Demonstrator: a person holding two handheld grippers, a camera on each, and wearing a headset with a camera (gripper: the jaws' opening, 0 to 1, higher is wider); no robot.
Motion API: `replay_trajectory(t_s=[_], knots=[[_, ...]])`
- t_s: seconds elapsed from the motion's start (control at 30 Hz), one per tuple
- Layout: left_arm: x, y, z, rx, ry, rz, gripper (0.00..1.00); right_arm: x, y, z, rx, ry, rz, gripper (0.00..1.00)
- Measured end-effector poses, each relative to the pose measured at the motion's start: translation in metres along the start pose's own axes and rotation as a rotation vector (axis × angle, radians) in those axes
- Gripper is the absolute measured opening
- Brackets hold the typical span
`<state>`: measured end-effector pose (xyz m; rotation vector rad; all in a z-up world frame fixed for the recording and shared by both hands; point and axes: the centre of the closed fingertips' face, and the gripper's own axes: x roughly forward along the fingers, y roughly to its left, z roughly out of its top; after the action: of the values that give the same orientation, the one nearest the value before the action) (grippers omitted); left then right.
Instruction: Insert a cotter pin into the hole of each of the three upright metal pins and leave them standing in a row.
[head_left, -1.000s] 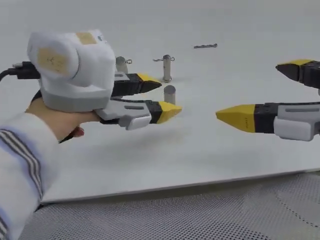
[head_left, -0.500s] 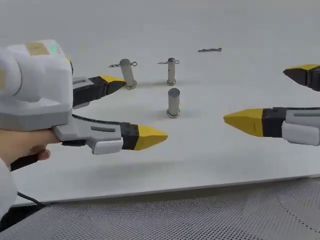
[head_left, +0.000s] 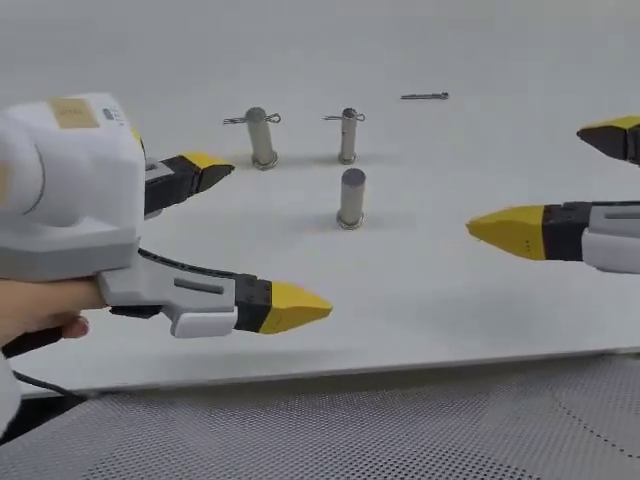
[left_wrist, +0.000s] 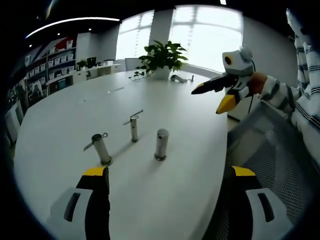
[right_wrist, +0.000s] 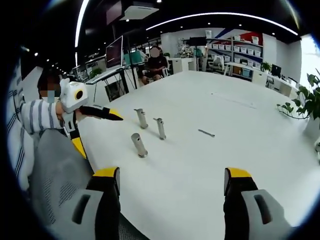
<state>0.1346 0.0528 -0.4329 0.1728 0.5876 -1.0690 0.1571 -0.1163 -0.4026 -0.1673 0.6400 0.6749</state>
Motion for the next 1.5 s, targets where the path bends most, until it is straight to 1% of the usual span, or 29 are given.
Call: replay_trajectory(t_s=[0.1,0.13,0.17,0.2,0.27,0.37,0.43,0.47,0.53,0.57,0.63,0.7,0.77,0.8,0.83,0.87,0.9,0.93,1.0,1.07,1.1,1.17,1.2,1.23,1.27,1.4,1.5], knots=[[0.0,-0.002,0.0,-0.01,-0.003,-0.001,0.99,0.001,-0.007,0.003,-0.029,0.017,0.001,0.82],[-0.001,-0.003,0.0,-0.016,-0.006,-0.005,0.99,0.002,-0.01,0.003,-0.062,0.036,0.001,0.81],[-0.001,-0.004,0.0,-0.02,-0.009,-0.009,0.99,0.002,-0.013,0.003,-0.079,0.052,0.0,0.8],[-0.001,-0.005,0.001,-0.023,-0.011,-0.013,0.99,0.003,-0.015,0.003,-0.111,0.074,0.009,0.79],[-0.002,-0.006,0.001,-0.023,-0.014,-0.017,0.99,0.006,-0.018,0.007,-0.156,0.086,0.024,0.74],[-0.004,-0.006,0.001,-0.027,-0.017,-0.016,0.99,0.011,-0.022,0.012,-0.17,0.107,0.043,0.67],[-0.005,-0.005,0.001,-0.03,-0.022,-0.01,0.99,0.018,-0.029,0.017,-0.197,0.115,0.046,0.64],[-0.006,-0.004,0.002,-0.029,-0.027,-0.002,0.98,0.022,-0.034,0.019,-0.21,0.131,0.049,0.63],[-0.008,-0.002,0.001,-0.039,-0.028,0.005,0.96,0.026,-0.038,0.022,-0.244,0.159,0.056,0.61],[-0.009,-0.003,0.0,-0.066,-0.028,0.0,0.95,0.03,-0.042,0.025,-0.263,0.171,0.053,0.6],[-0.01,-0.004,0.002,-0.074,-0.044,0.0,0.95,0.037,-0.048,0.028,-0.285,0.202,0.055,0.56],[-0.009,-0.007,0.003,-0.079,-0.047,0.002,0.95,0.045,-0.055,0.03,-0.3,0.23,0.05,0.5],[-0.009,-0.01,0.005,-0.093,-0.052,0.002,0.95,0.055,-0.059,0.033,-0.322,0.231,0.06,0.44],[-0.01,-0.012,0.006,-0.109,-0.061,-0.001,0.95,0.059,-0.061,0.036,-0.325,0.215,0.065,0.43],[-0.01,-0.015,0.01,-0.138,-0.081,-0.009,0.95,0.064,-0.062,0.039,-0.315,0.201,0.07,0.43],[-0.011,-0.016,0.013,-0.151,-0.096,-0.011,0.95,0.068,-0.062,0.04,-0.307,0.195,0.081,0.41],[-0.013,-0.014,0.014,-0.156,-0.106,-0.009,0.95,0.075,-0.063,0.041,-0.298,0.196,0.098,0.4],[-0.016,-0.013,0.016,-0.161,-0.115,-0.004,0.95,0.078,-0.064,0.041,-0.297,0.201,0.105,0.38],[-0.02,-0.008,0.018,-0.164,-0.122,0.006,0.95,0.088,-0.069,0.04,-0.306,0.215,0.104,0.33],[-0.023,-0.005,0.019,-0.159,-0.127,0.014,0.95,0.096,-0.076,0.037,-0.33,0.252,0.105,0.3],[-0.027,0.001,0.015,-0.159,-0.128,0.017,0.95,0.101,-0.078,0.035,-0.343,0.267,0.108,0.3],[-0.03,0.005,0.014,-0.161,-0.127,0.023,0.95,0.109,-0.083,0.035,-0.377,0.28,0.104,0.31],[-0.031,0.009,0.012,-0.164,-0.121,0.032,0.95,0.114,-0.086,0.034,-0.417,0.292,0.107,0.31],[-0.031,0.009,0.012,-0.164,-0.121,0.034,0.95,0.117,-0.088,0.033,-0.437,0.303,0.112,0.31],[-0.032,0.012,0.01,-0.163,-0.121,0.035,0.95,0.12,-0.09,0.03,-0.452,0.326,0.113,0.3],[-0.033,0.013,0.01,-0.167,-0.121,0.032,0.95,0.134,-0.093,0.031,-0.489,0.347,0.129,0.29],[-0.032,0.015,0.005,-0.169,-0.11,0.032,0.94,0.141,-0.095,0.029,-0.505,0.373,0.134,0.27]])
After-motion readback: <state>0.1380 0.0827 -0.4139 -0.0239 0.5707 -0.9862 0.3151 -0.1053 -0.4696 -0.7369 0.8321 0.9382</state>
